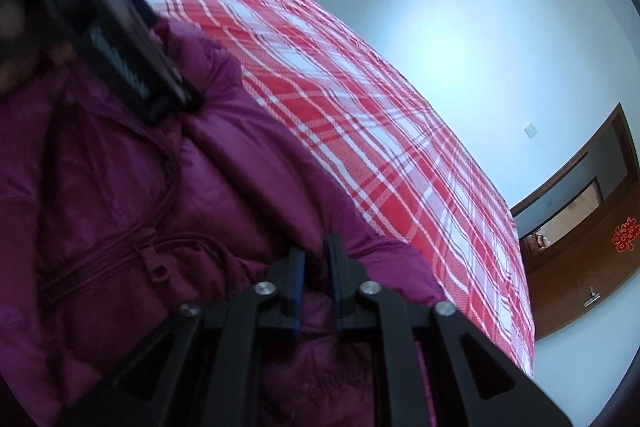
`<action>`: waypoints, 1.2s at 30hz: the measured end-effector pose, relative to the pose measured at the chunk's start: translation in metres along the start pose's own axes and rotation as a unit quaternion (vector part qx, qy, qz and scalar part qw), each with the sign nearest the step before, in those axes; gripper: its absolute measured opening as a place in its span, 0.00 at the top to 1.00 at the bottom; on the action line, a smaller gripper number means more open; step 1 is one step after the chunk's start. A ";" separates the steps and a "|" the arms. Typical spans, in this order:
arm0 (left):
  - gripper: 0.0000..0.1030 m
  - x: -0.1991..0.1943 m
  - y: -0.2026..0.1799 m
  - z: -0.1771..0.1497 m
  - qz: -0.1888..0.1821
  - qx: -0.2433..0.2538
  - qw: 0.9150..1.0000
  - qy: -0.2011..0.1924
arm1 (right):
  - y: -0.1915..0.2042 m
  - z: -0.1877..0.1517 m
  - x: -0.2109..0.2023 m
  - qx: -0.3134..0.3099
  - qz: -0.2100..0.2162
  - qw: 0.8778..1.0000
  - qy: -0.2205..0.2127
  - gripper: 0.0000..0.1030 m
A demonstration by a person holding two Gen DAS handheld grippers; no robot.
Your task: Fold large clothes
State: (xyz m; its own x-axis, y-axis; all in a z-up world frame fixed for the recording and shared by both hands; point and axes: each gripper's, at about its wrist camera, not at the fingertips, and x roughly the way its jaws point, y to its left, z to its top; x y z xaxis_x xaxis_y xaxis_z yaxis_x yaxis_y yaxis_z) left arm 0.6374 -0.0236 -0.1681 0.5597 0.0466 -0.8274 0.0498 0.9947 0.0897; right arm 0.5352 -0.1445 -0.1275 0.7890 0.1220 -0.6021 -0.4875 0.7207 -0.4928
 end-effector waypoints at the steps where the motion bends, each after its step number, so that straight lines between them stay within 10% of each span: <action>1: 0.01 -0.001 0.000 -0.001 -0.002 -0.001 1.000 -0.002 | -0.012 0.003 -0.012 0.043 0.030 0.999 -0.010 0.62; 7: 0.01 0.000 0.003 -0.003 -0.008 -0.010 1.000 -0.017 | -0.083 0.025 -0.035 0.310 0.091 0.946 -0.027 0.57; 13: 0.01 -0.010 0.006 -0.005 -0.009 -0.014 0.999 -0.030 | -0.059 0.009 0.028 0.331 0.056 0.938 0.081 0.81; 20: 0.01 -0.094 -0.011 0.006 -0.017 0.014 0.984 -0.177 | -0.064 -0.019 0.023 0.377 0.079 0.921 0.054 0.86; 25: 0.01 -0.081 -0.045 0.009 -0.081 0.040 0.984 -0.151 | -0.067 -0.022 0.026 0.385 0.095 0.917 0.045 0.86; 29: 0.01 -0.015 -0.050 -0.002 -0.065 0.042 0.996 -0.036 | -0.069 -0.026 0.014 0.398 0.116 0.910 0.028 0.86; 36: 0.01 -0.004 -0.043 -0.001 -0.068 0.026 0.997 -0.034 | -0.123 -0.025 -0.040 0.457 0.090 0.883 -0.054 0.78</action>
State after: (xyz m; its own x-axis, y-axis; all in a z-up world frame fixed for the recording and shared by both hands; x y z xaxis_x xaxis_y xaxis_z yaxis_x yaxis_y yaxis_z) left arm 0.6318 -0.0668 -0.1694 0.5995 -0.0967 -0.7945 0.1710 0.9852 0.0092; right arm 0.5543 -0.2549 -0.0590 0.7848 0.3201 -0.5307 -0.1426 0.9266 0.3479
